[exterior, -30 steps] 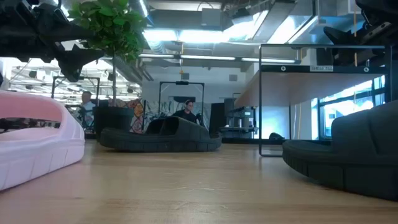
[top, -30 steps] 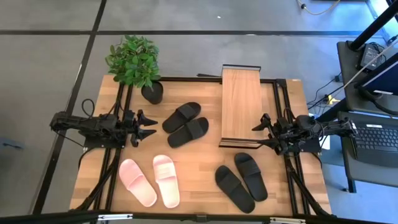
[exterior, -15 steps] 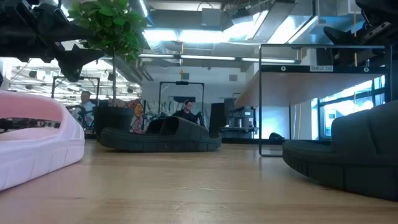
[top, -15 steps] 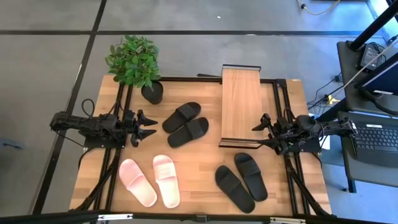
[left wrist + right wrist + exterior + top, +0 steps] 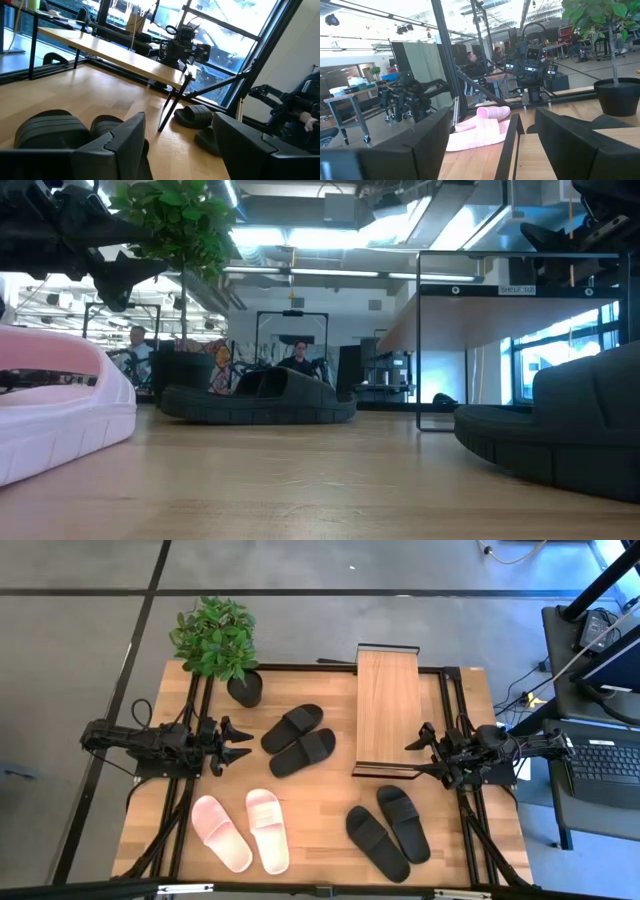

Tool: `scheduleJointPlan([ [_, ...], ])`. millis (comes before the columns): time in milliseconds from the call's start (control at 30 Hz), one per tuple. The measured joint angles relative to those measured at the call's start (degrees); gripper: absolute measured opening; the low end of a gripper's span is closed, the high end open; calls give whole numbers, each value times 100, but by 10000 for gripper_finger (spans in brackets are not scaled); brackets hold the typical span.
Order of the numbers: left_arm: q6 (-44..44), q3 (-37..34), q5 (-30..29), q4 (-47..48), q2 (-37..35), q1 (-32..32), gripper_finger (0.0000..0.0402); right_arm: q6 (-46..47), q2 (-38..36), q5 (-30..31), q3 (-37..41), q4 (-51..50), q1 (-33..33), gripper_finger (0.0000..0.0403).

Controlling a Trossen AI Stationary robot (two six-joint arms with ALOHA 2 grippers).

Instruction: Pick and place slides into the shelf

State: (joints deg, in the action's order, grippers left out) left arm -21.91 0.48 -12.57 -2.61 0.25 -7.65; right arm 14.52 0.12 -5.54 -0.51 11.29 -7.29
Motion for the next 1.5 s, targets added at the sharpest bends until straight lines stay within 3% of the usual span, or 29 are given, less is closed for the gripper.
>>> scheduleJointPlan([
  [133, 0, 0, 0, 0, 0, -1, 223, -45, 1, 3, 2, 2, 0, 289],
  [300, 0, 0, 1, 1, 0, 0, 223, -1797, 0, 254, 2, 140, 7, 289],
  [433, 0, -1, -1, 2, 0, 1, 223, -2236, 0, 254, 2, 34, 7, 289],
  [767, 0, -1, -1, 2, 0, 1, 223, -1936, 0, 253, 2, 42, 7, 289],
  [933, 0, 1, 1, 1, 0, 0, 223, -265, 2, 216, 2, 94, 7, 289],
  [1133, 0, 0, 0, 0, 0, 1, 223, 878, 0, 181, 2, 77, 7, 289],
  [1333, 0, 0, 1, 1, 0, 1, 223, 355, 9, 184, -101, 121, 4, 289],
  [1500, 0, -1, -1, 2, 0, 1, 223, -163, 160, 184, -993, -1193, 3, 289],
])
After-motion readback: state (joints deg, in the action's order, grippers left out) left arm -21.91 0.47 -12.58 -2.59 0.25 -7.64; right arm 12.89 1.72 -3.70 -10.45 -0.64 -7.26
